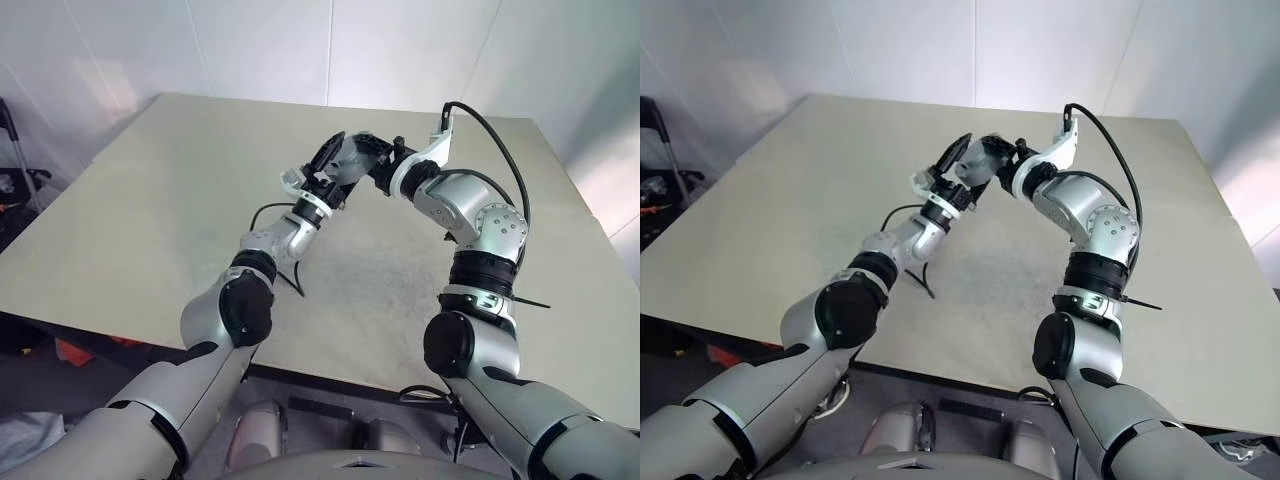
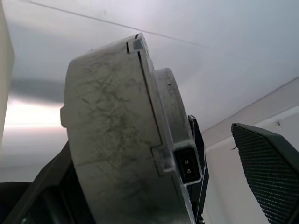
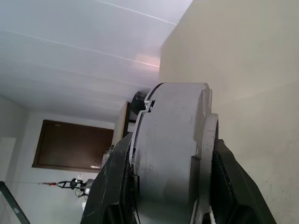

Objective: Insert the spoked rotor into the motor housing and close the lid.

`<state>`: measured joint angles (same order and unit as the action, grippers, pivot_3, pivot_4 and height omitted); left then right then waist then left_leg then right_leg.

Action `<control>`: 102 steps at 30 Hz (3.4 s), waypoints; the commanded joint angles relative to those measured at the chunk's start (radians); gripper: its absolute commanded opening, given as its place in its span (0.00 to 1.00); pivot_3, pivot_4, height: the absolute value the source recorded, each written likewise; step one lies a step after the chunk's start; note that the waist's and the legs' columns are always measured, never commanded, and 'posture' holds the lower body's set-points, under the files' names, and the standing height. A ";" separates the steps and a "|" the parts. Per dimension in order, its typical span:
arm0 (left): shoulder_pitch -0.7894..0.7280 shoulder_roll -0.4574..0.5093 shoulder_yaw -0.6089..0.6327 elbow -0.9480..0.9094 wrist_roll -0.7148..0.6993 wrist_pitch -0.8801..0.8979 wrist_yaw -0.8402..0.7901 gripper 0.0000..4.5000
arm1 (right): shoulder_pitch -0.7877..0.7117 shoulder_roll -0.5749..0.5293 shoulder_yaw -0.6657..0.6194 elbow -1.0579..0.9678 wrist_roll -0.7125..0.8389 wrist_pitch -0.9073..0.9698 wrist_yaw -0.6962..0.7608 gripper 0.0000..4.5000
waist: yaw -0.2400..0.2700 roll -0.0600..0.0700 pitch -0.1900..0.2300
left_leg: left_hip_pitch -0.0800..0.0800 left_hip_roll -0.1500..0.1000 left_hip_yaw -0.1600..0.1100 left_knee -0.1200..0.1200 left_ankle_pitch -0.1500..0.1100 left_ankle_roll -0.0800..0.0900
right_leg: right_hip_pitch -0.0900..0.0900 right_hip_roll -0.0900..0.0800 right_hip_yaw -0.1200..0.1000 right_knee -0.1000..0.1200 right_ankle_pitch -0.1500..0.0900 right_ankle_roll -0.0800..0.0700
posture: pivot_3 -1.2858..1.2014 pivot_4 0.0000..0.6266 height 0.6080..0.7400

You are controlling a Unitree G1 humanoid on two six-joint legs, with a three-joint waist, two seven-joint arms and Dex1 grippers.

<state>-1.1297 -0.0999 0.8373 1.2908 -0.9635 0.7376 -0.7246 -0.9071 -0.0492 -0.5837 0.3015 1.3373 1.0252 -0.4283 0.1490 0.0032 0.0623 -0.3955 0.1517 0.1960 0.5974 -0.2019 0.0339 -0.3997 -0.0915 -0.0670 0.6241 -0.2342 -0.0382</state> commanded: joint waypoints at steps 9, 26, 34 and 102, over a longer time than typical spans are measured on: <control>-0.023 -0.001 0.050 -0.014 -0.043 -0.005 -0.019 0.51 | -0.013 -0.026 0.027 -0.062 0.067 -0.014 -0.012 0.51 | 0.003 0.000 0.000 | 0.000 0.000 0.000 0.000 0.000 0.000 | 0.000 0.000 0.000 0.000 0.000 0.000 | 0.52 0.00 1.00; -0.006 0.042 0.009 -0.033 0.009 -0.071 0.004 0.51 | 0.039 -0.087 0.167 -0.137 -0.218 -0.209 0.133 0.95 | 0.003 0.000 0.000 | -0.001 0.000 -0.001 0.001 0.000 0.000 | 0.000 0.000 -0.001 0.000 0.000 0.000 | 0.52 0.00 1.00; 0.094 0.178 0.003 -0.088 0.019 -0.092 -0.009 0.51 | 0.065 -0.093 0.173 -0.107 -0.240 -0.232 0.158 0.95 | 0.000 0.000 0.000 | -0.002 0.000 -0.001 0.001 0.000 0.000 | -0.001 0.000 -0.001 0.000 0.000 0.001 | 0.52 0.00 1.00; 0.137 0.171 -0.070 -0.145 0.039 -0.108 0.009 0.79 | 0.068 -0.085 0.188 -0.063 -0.241 -0.211 0.160 0.47 | 0.004 -0.002 0.001 | -0.003 0.000 -0.002 0.002 0.000 0.000 | -0.001 0.000 -0.002 0.000 0.000 0.001 | 0.52 0.00 1.00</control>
<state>-0.9681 0.0966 0.7754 1.1665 -0.9183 0.6301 -0.7068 -0.8046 -0.1500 -0.4021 0.3047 1.0804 0.8236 -0.2830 0.1530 0.0016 0.0633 -0.3987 0.1513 0.1942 0.5989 -0.2017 0.0336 -0.4008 -0.0917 -0.0687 0.6241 -0.2337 -0.0375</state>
